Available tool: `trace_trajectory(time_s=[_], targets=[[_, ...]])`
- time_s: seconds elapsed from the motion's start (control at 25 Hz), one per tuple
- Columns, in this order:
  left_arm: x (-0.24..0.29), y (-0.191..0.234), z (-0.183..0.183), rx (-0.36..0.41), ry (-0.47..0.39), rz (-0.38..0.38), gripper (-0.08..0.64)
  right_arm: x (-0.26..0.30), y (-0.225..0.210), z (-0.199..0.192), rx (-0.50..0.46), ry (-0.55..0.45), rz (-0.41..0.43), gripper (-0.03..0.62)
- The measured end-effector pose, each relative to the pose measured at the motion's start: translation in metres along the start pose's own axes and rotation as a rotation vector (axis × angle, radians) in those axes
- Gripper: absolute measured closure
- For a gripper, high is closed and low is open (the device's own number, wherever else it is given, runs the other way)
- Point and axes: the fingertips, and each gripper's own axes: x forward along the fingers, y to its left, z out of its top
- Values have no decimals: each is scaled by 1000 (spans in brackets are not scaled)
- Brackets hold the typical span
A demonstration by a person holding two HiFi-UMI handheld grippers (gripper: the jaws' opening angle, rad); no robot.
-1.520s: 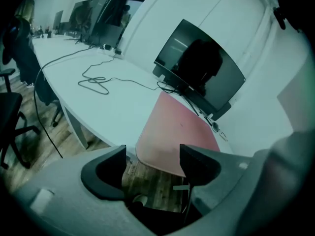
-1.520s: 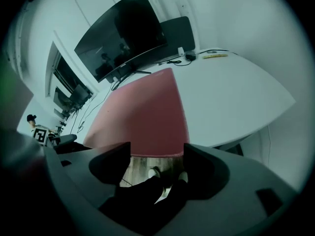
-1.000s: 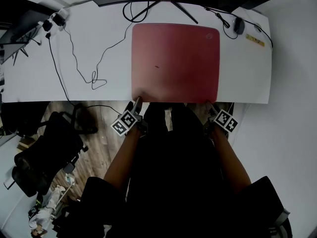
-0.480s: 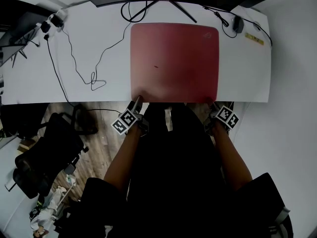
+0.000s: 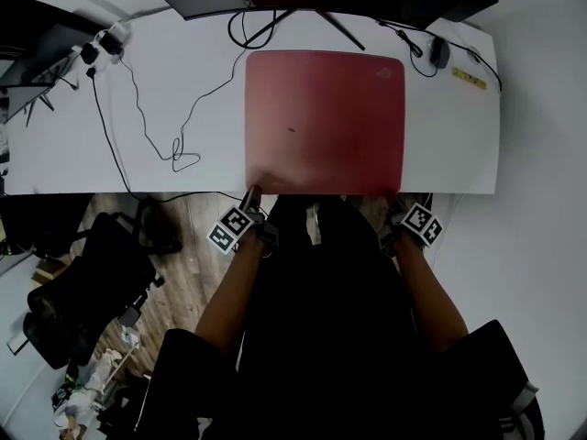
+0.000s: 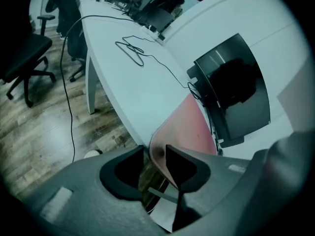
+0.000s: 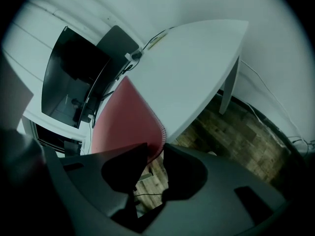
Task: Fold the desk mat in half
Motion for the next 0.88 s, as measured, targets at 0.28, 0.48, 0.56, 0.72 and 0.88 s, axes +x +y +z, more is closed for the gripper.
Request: trace_trajectory(time_s=[0.28,0.48,0.56,0.72,0.88], targets=[[-9,-1,-1,-32,8,-30,505,-9,6,4,-1,-55,51,569],[-13,-8,1,-15,11,-56,520,-10,8,4,39,-75,73,574],[-15,-11,2,-13,14,-67,526,-11,10,5,54,-82,85,575],[-17,-15,3,5,41,-73,528,-16,16,5,59,-91,102,577],[-22,-26,7,31,60,-107,529,-22,23,6,63,-114,115,577]])
